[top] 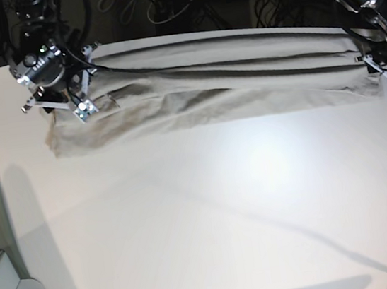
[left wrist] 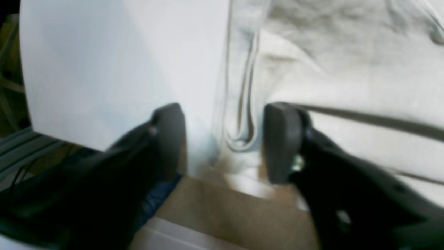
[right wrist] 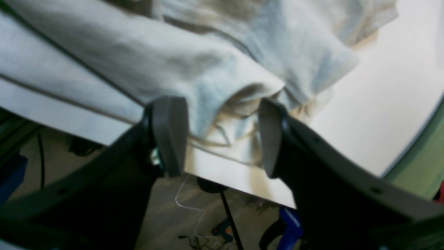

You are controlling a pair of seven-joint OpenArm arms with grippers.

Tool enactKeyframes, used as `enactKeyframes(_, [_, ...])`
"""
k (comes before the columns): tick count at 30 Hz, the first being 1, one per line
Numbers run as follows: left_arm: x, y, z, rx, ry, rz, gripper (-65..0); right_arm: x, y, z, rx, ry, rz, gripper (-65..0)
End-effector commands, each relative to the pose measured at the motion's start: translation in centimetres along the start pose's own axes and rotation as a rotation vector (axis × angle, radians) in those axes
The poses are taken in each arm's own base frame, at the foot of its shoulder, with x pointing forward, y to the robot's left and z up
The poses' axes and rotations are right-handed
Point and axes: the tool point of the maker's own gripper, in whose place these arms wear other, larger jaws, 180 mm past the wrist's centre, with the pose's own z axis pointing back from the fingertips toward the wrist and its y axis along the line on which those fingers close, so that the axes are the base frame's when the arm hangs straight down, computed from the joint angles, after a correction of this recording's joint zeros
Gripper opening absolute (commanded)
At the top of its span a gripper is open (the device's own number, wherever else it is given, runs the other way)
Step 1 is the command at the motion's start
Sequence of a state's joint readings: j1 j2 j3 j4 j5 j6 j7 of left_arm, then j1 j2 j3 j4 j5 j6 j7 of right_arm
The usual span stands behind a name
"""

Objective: Layout the t-shirt on the table in an organized manner, then fold the t-shirt properly
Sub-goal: 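Grasp the strip's end with the left gripper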

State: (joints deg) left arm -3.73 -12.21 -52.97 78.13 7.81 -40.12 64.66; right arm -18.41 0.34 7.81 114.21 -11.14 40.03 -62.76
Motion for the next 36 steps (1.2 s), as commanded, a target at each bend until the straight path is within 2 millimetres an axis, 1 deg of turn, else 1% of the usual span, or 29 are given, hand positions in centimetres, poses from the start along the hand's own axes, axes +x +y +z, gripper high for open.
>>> enactKeyframes(1, [0.2,0.4,0.2,0.015,0.008,-0.005,-40.0,0.7,-0.5,0.4,-0.017,-0.028,0.003,-31.9])
enactKeyframes(2, [0.3,0.3,0.2,0.013,0.006,-0.004,-45.3,0.7,-0.6,0.4,-0.017,-0.029,0.003,-31.9])
enactKeyframes(4, [0.2,-0.4,0.0,0.0,0.007,-0.001,-58.4,0.7,-0.6,0.4,-0.017,-0.029,0.003,-31.9])
enactKeyframes(5, [0.1,-0.5,-0.1,-0.003,0.007,0.0,-63.7,0.7,-0.6,0.4,-0.017,-0.029,0.003,-31.9])
enactKeyframes(6, [0.1,-0.5,-0.1,-0.003,0.007,0.0,-65.0,0.8,-0.6,0.4,-0.018,-0.03,0.003,-31.9])
enactKeyframes(9, [0.0,-1.1,-0.3,-0.015,0.008,0.003,-63.7,1.4,-1.2,0.4,-0.03,-0.041,0.0,-31.9])
enactKeyframes(12, [-0.3,-1.4,-0.4,-0.021,0.013,0.003,-64.8,1.6,-1.3,0.4,-0.034,-0.047,0.0,-31.9])
enactKeyframes(15, [0.0,-1.2,-0.1,-0.012,0.003,0.004,-64.8,1.7,-1.3,0.4,-0.034,-0.046,0.002,-31.9])
enactKeyframes(19, [1.8,-0.3,1.5,0.032,-0.059,-0.006,-64.8,1.8,-1.2,0.4,-0.031,-0.052,-0.001,-31.9])
enactKeyframes(20, [2.3,-0.2,2.0,0.044,-0.077,-0.01,-64.8,1.9,-1.3,0.4,-0.032,-0.054,-0.001,-31.9])
enactKeyframes(21, [2.6,-0.6,2.3,0.045,-0.089,-0.01,-64.8,2.2,-1.5,0.5,-0.038,-0.059,-0.001,-31.9])
enactKeyframes(22, [3.5,-0.6,2.9,0.056,-0.118,-0.011,-64.8,2.4,-1.6,0.5,-0.041,-0.064,-0.002,-31.9])
enactKeyframes(25, [5.2,-0.2,4.7,0.094,-0.183,-0.019,-64.8,2.4,-1.7,0.5,-0.042,-0.064,-0.002,-31.9])
enactKeyframes(28, [6.4,-1.9,5.7,0.095,-0.218,-0.058,-64.8,2.4,-1.7,0.5,-0.043,-0.063,-0.001,-31.9])
enactKeyframes(29, [6.5,-2.5,5.9,0.091,-0.212,-0.074,-64.8,2.4,-1.7,0.5,-0.043,-0.063,-0.001,-31.9])
enactKeyframes(30, [6.6,-3.0,6.1,0.089,-0.204,-0.088,-64.8,2.4,-1.7,0.5,-0.043,-0.063,-0.001,-31.9])
enactKeyframes(32, [6.5,-4.8,6.3,0.066,-0.191,-0.113,-64.8,2.4,-1.7,0.5,-0.043,-0.063,-0.001,-31.9])
enactKeyframes(34, [6.6,-6.2,6.5,0.053,-0.189,-0.129,-64.8,2.4,-1.7,0.5,-0.043,-0.063,-0.001,-31.9])
enactKeyframes(36, [6.1,-7.3,6.5,0.039,-0.176,-0.145,-64.8,2.4,-1.7,0.5,-0.043,-0.063,-0.001,-31.9])
